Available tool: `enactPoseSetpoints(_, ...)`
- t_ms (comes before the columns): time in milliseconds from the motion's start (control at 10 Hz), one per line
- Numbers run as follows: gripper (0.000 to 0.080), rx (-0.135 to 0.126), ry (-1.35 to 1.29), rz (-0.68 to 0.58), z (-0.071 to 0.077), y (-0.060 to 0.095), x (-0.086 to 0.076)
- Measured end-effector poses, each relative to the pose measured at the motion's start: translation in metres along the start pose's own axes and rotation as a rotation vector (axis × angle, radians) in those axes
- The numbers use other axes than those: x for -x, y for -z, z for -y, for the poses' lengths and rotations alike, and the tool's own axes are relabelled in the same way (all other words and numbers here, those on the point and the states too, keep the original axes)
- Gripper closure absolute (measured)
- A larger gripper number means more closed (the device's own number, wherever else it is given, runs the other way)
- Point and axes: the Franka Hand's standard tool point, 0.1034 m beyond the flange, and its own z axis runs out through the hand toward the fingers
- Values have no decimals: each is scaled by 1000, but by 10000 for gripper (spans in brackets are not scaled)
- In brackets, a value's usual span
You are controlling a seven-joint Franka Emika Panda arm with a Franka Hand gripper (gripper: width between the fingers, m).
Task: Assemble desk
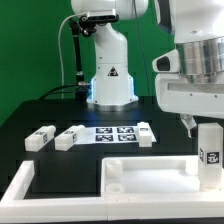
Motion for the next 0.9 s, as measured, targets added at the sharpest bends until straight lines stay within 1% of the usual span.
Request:
enactPoseSetpoints(100,152,0,43,0,0,0,0)
enactPoseSetpoints(200,151,2,159,-2,0,0,-1)
enactPoseSetpoints(300,151,39,402,-6,0,3,-2)
enactPoseSetpoints(400,151,45,594,-7,6,4,-6)
enactPoseSetpoints(500,151,44,637,0,8,0,-7)
enactPoseSetpoints(600,236,43,580,-1,8,0,-6)
enactPoseSetpoints(700,372,44,587,-1,8,0,-7)
enactPoseSetpoints(800,372,44,575,-1,8,0,-7)
enactPoseSetpoints(900,495,49,460,-5,5,-1,-9)
